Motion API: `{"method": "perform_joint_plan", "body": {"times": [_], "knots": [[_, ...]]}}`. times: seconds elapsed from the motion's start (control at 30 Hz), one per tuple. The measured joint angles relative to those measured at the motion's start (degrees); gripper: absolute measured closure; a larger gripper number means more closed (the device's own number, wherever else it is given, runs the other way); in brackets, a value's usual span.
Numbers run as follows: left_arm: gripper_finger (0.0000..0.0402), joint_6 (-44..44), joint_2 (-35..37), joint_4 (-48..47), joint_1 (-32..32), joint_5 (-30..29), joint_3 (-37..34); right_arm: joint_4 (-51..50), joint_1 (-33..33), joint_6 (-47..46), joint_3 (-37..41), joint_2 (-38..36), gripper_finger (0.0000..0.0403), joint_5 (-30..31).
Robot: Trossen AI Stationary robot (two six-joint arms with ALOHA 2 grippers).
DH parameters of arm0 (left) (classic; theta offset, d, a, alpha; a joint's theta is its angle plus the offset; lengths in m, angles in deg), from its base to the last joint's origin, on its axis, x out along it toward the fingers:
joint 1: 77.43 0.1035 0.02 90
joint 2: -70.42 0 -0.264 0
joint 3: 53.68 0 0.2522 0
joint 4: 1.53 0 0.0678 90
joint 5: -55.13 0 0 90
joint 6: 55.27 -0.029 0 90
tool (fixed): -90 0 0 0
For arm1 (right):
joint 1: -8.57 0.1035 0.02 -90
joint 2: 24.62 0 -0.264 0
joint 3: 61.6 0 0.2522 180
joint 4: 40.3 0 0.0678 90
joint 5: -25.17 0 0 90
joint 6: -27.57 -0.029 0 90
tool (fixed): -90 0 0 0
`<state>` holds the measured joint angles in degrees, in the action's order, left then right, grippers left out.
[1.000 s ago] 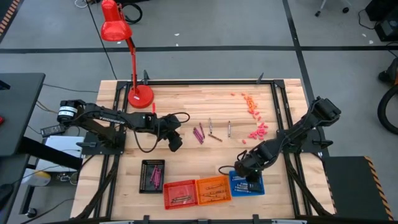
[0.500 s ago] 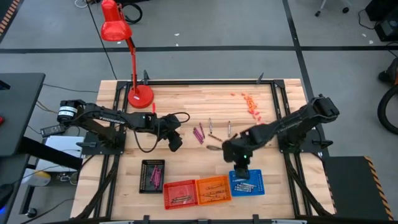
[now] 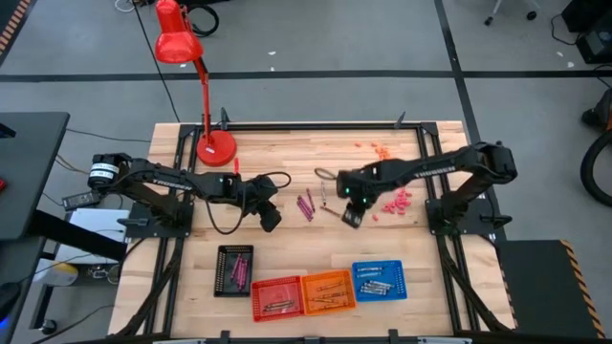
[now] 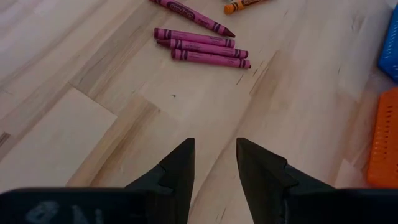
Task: Sort crayons
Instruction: Put the black crayon into the blue bin
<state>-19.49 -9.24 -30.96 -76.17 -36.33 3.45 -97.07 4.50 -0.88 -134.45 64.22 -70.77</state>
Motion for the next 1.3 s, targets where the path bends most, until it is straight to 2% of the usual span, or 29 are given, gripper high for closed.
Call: {"method": "perform_joint_plan", "body": {"times": [0.2, 0.43, 0.63, 0.87, 1.13, 1.3], "knots": [[0.0271, -0.07, 0.0, 0.0, 0.0, 0.0, 0.0, -0.32, -6.52, -4.8, 0.0, 0.0, 0.0278, 5.7], [0.0271, -0.63, 0.0, -0.02, 0.0, 0.0, 0.0, -0.54, -8.18, -12.03, 0.08, 0.0, 0.0232, 16.38], [0.0271, -0.63, 0.0, -0.01, 0.0, 0.0, 0.0, 9.17, -8.13, -16.31, 5.75, 0.04, 0.0226, 16.79], [0.0271, -0.63, 0.0, -0.02, 0.0, 0.0, 0.0, 9.7, -6.76, -23.14, 8.66, 0.04, 0.0229, 15.74], [0.0271, -0.61, 0.0, 0.0, 0.0, 0.0, 0.0, 11.65, -4.39, -26.63, 11.43, 0.07, 0.0229, 22.88], [0.0271, -0.61, 0.0, 0.0, 0.0, 0.0, 0.0, 18.23, -3.43, -27.12, 13.78, 0.09, 0.0229, 23.09]]}}
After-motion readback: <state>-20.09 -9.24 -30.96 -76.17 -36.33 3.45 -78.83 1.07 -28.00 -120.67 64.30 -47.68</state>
